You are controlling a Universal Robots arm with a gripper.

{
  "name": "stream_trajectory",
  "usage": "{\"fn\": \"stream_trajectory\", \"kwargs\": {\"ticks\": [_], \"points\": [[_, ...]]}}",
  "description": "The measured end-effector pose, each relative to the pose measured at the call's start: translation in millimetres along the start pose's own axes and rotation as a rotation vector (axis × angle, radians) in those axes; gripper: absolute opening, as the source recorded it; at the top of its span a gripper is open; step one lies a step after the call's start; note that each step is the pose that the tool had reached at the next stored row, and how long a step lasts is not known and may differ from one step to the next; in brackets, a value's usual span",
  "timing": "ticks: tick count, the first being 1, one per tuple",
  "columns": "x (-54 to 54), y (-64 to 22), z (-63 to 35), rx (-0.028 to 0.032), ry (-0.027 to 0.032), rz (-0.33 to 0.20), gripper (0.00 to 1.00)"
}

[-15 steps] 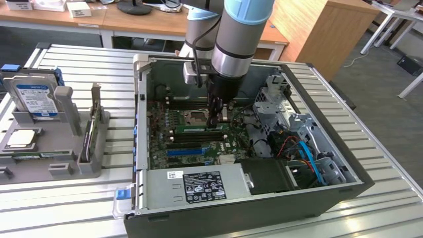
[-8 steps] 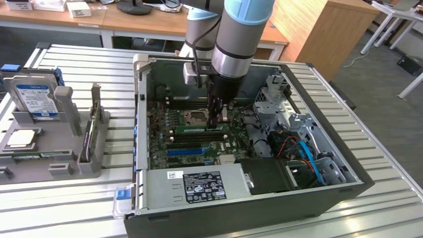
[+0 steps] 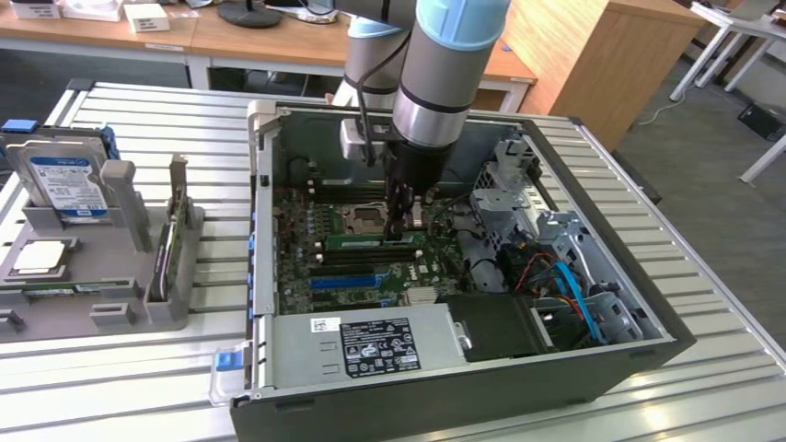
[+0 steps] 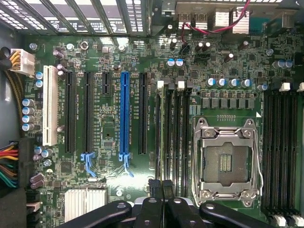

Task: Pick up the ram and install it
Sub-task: 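Insert the ram into the slot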

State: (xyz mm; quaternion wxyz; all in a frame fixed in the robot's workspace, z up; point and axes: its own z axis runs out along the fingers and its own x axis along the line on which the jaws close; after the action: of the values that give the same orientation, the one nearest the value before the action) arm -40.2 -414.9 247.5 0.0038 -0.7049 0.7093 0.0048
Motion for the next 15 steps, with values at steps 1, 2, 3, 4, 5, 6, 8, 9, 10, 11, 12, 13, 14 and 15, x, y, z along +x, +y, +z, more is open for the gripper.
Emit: {"fn": "stream_trajectory", "kwargs": {"ticks": [1, 2, 3, 4, 5, 6, 8, 9, 10, 11, 12, 13, 14, 15], "points": [[0.4, 0.0, 0.0, 0.0000, -0.0001, 0.000, 0.12], [0.6, 0.0, 0.0, 0.0000, -0.0001, 0.000, 0.12], [0.6, 0.0, 0.0, 0.0000, 0.0000, 0.000, 0.12], [0.6, 0.0, 0.0, 0.0000, 0.0000, 0.000, 0.12], [0.6, 0.0, 0.0, 0.0000, 0.0001, 0.000, 0.12], [0.7, 0.0, 0.2, -0.0001, 0.0001, 0.000, 0.12], [0.8, 0.1, 0.9, -0.0001, 0.0001, 0.000, 0.12], [0.8, 0.0, 1.3, -0.0001, 0.0001, 0.000, 0.12], [0.8, 0.1, 1.6, -0.0002, 0.0002, 0.000, 0.12], [0.8, 0.0, 1.6, -0.0002, 0.0003, 0.000, 0.12], [0.8, 0.0, 1.6, -0.0002, 0.0003, 0.000, 0.12], [0.8, 0.0, 1.6, -0.0002, 0.0003, 0.000, 0.12], [0.9, 0.0, 1.7, -0.0001, 0.0001, 0.000, 0.12], [1.2, 0.0, 1.9, 0.0001, -0.0003, 0.000, 0.12]]}}
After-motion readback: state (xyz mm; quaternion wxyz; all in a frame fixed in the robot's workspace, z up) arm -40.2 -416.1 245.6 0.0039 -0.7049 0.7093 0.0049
